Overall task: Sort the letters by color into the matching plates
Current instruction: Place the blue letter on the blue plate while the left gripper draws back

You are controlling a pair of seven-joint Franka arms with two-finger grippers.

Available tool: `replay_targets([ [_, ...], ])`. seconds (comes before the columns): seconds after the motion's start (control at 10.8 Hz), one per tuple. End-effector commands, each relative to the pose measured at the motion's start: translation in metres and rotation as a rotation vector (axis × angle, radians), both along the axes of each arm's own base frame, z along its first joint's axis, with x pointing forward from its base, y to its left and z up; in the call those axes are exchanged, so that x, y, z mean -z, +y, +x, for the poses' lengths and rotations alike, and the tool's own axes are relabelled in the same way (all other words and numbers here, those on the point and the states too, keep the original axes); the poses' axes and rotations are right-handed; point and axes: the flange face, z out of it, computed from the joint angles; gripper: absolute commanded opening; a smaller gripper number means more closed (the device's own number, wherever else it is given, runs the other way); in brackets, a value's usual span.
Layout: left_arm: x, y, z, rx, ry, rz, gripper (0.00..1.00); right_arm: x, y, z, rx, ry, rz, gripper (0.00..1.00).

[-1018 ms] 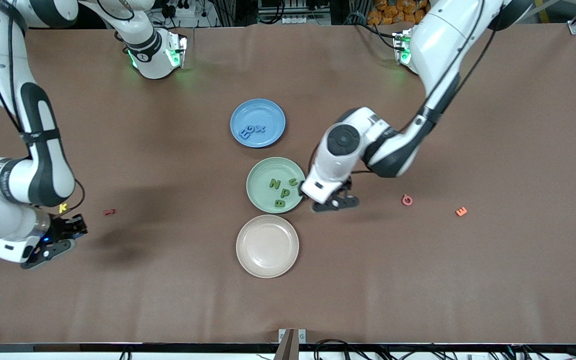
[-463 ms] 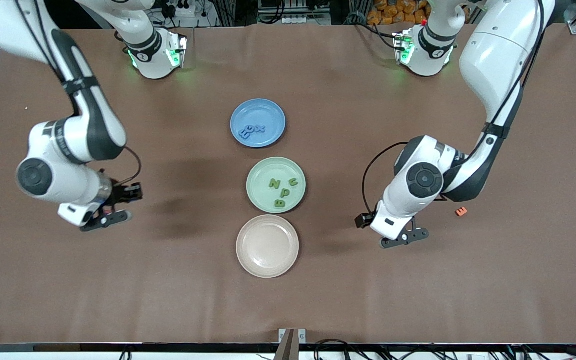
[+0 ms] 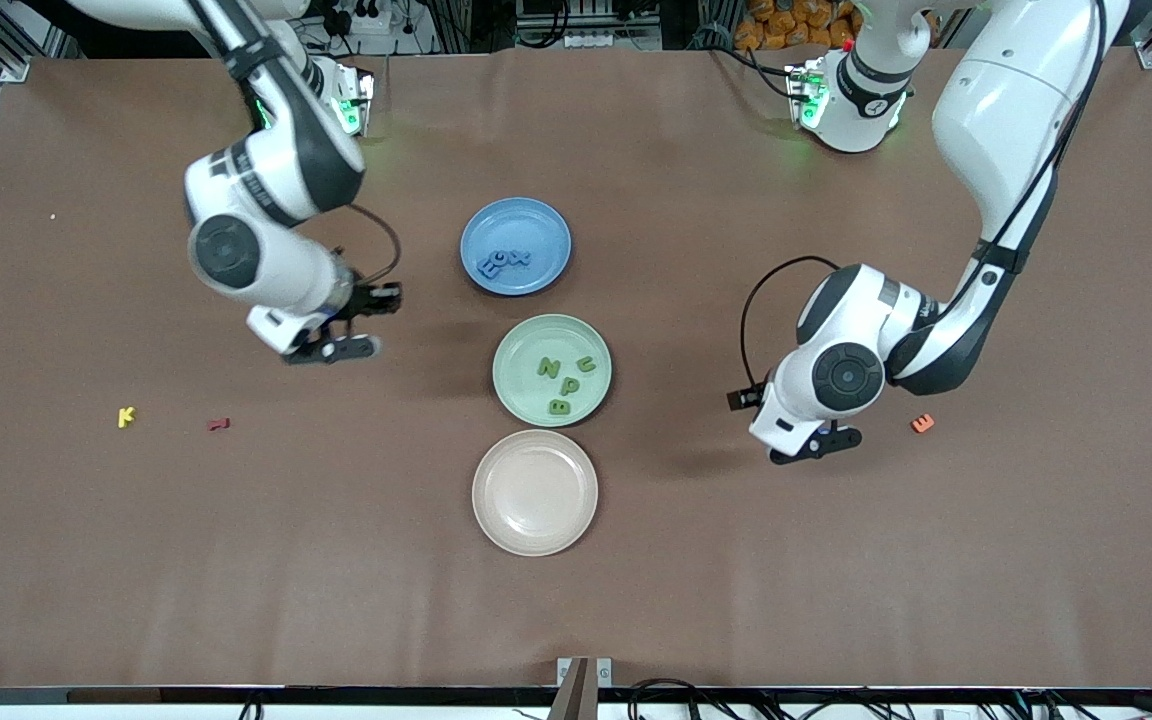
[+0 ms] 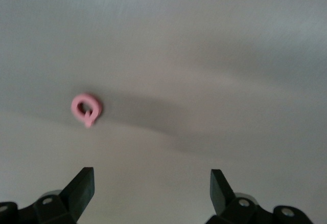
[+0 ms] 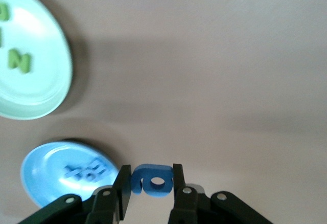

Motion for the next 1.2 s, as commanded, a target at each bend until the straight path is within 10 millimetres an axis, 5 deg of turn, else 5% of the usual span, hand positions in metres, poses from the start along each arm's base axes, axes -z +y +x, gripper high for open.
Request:
replay_targets([
  [0.0,-0.024,0.018,-0.065,0.046,0.052,0.017,1.00,0.004,0.072,-0.058,0.098,0.006,-0.046,0.00],
  [0.28,-0.056,-0.008,-0.098,0.043,0.044,0.004,1.00,0.039,0.126,-0.119,0.193,0.002,-0.070,0.00],
  [0.46,-0.076,-0.011,-0.091,0.032,-0.002,0.014,1.00,0.047,0.148,-0.145,0.259,0.029,-0.101,0.00],
  [0.65,-0.109,0.012,-0.057,0.041,-0.068,-0.025,1.00,0.047,0.167,-0.165,0.280,0.032,-0.104,0.00],
  [0.74,-0.126,0.024,-0.041,0.059,-0.106,-0.041,1.00,0.048,0.167,-0.165,0.281,0.034,-0.105,0.12],
  [0.83,-0.144,0.039,-0.030,0.077,-0.144,-0.046,1.00,0.048,0.164,-0.161,0.292,0.033,-0.102,0.94],
  [1.11,-0.204,0.076,-0.020,0.121,-0.251,-0.046,1.00,0.048,0.155,-0.151,0.314,0.033,-0.101,1.00],
])
